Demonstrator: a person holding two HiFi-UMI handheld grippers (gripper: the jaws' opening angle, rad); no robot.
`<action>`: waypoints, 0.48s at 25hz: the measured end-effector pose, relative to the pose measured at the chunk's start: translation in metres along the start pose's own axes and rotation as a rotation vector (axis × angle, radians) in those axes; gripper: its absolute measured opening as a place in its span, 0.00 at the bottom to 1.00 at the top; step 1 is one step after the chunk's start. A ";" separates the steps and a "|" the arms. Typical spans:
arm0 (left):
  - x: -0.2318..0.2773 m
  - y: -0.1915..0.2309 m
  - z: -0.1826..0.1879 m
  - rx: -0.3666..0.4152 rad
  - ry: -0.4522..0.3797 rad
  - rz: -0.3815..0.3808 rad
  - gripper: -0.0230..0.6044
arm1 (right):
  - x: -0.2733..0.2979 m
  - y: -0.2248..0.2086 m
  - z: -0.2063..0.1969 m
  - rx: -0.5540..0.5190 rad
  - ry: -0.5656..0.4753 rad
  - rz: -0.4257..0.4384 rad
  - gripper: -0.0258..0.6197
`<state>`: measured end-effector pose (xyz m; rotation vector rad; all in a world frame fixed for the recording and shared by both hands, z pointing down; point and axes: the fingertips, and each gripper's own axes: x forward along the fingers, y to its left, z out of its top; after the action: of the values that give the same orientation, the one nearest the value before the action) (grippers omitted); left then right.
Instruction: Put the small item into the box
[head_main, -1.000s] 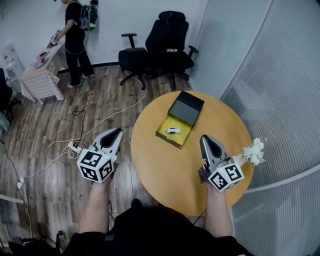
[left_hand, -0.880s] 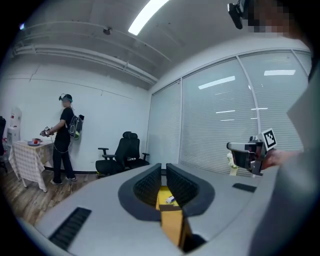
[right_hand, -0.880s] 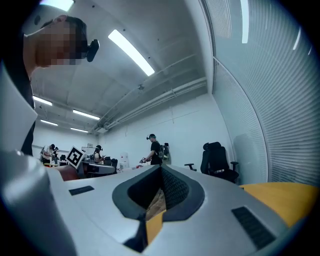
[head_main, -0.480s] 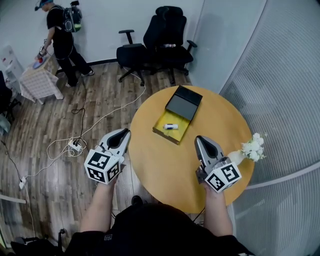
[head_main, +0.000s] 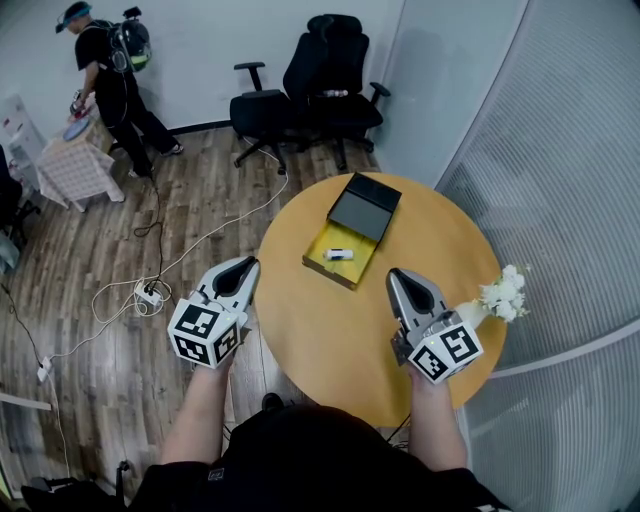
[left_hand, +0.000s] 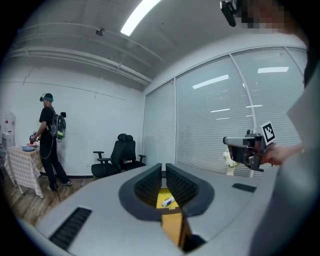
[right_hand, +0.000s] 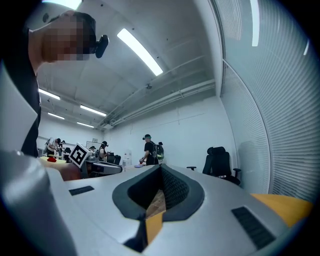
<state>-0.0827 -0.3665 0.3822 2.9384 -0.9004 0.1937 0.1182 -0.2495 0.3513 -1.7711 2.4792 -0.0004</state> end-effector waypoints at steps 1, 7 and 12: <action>0.000 -0.001 -0.001 -0.002 0.000 0.000 0.09 | 0.000 0.000 -0.001 -0.004 0.003 0.000 0.09; 0.002 -0.003 -0.003 -0.008 0.006 -0.009 0.09 | -0.001 0.000 -0.001 0.000 0.006 -0.002 0.09; -0.001 0.001 -0.007 -0.010 0.007 -0.010 0.09 | 0.001 0.005 -0.004 0.008 0.007 -0.001 0.09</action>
<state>-0.0843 -0.3660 0.3888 2.9305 -0.8830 0.1988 0.1129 -0.2490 0.3554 -1.7724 2.4790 -0.0162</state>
